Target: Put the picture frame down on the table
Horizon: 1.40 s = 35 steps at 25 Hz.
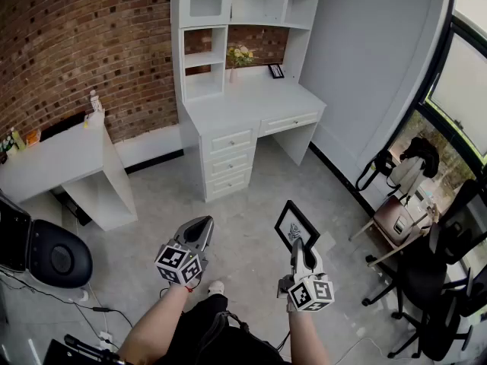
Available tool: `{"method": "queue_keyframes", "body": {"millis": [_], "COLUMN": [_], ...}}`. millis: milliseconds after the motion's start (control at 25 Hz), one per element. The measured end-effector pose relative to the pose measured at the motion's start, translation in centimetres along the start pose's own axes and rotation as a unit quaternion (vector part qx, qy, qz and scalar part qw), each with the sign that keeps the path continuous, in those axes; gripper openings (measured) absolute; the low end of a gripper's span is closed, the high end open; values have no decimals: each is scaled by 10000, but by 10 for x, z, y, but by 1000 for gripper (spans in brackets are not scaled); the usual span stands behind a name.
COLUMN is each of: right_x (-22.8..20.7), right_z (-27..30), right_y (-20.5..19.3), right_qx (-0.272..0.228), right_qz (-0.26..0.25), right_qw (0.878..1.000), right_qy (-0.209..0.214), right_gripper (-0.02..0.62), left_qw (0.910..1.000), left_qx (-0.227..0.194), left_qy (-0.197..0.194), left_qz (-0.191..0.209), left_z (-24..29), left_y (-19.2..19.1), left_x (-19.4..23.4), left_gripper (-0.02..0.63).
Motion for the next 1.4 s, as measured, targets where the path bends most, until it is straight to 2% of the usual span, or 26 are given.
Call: {"method": "queue_keyframes", "body": {"millis": [360, 880, 1160, 1400], "right_x": [-36, -91, -102, -105], "right_z": [55, 193, 261, 295], "right_y": [-5, -12, -23, -27], "right_qx": [63, 205, 182, 206], "right_qz": [-113, -87, -83, -57], "right_qw": [9999, 9995, 9994, 9994], "right_qy": [-109, -243, -273, -286], "right_gripper": [21, 23, 23, 23], "left_qw": [10000, 9996, 9995, 9995], "left_qx": [-13, 210, 243, 183], "left_qy": [-45, -88, -142, -117], "left_qz": [-71, -143, -170, -236], "left_z": [71, 197, 247, 269], "left_y": [-1, 22, 26, 31], "left_x": [29, 98, 145, 168], "left_gripper": [-8, -8, -8, -9]}}
Point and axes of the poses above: the fingertips, and each gripper's own axes: z forward along the fingers, x to its left, y out of its top, the point moved 8 cm from there along -z, backward along the fingers, and after that the axes turned 8 degrees about -z, right-handed, at the moved point
